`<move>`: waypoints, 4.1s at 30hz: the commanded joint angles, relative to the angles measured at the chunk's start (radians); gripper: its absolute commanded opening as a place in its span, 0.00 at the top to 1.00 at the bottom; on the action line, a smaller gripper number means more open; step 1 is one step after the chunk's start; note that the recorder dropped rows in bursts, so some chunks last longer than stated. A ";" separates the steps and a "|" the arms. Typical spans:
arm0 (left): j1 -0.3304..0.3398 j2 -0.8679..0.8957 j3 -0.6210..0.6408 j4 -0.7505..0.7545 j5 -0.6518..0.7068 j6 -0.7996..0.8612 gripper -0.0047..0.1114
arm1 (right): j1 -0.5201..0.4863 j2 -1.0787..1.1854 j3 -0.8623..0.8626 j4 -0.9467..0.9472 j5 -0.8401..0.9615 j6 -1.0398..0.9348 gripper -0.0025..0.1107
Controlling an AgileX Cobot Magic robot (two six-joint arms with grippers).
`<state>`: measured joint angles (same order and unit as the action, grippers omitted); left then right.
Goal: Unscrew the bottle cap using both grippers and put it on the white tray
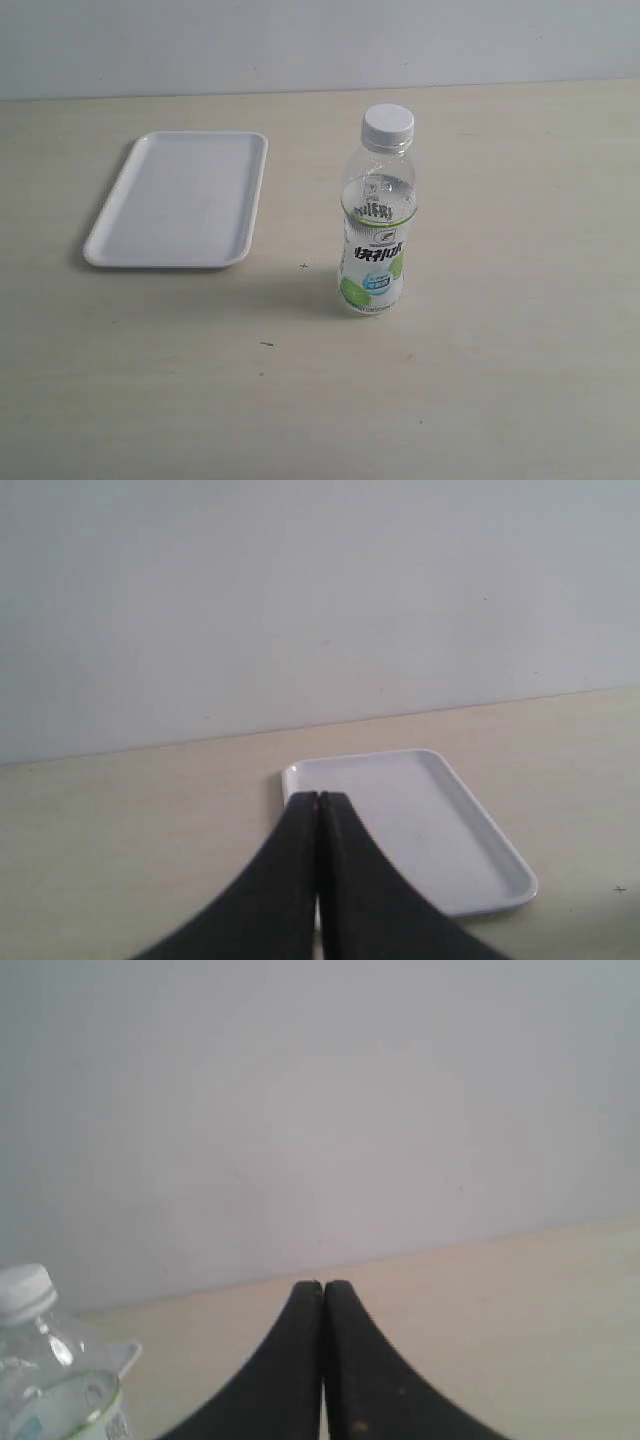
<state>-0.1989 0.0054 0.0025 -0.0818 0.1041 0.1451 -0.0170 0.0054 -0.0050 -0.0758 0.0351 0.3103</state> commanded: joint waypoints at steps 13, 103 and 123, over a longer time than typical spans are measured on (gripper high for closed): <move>0.002 -0.005 -0.003 0.002 -0.005 0.001 0.96 | -0.006 -0.005 0.005 0.103 -0.723 0.093 0.98; 0.002 -0.005 -0.003 0.002 -0.005 0.001 0.96 | 0.111 1.782 -0.374 -0.717 -0.988 -0.105 0.27; 0.002 -0.005 -0.003 0.002 -0.005 0.001 0.96 | 0.111 1.789 -0.374 -0.738 -0.998 -0.104 0.27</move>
<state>-0.1989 0.0054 0.0025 -0.0818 0.1041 0.1451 0.0930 1.7944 -0.3741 -0.8050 -0.9462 0.2117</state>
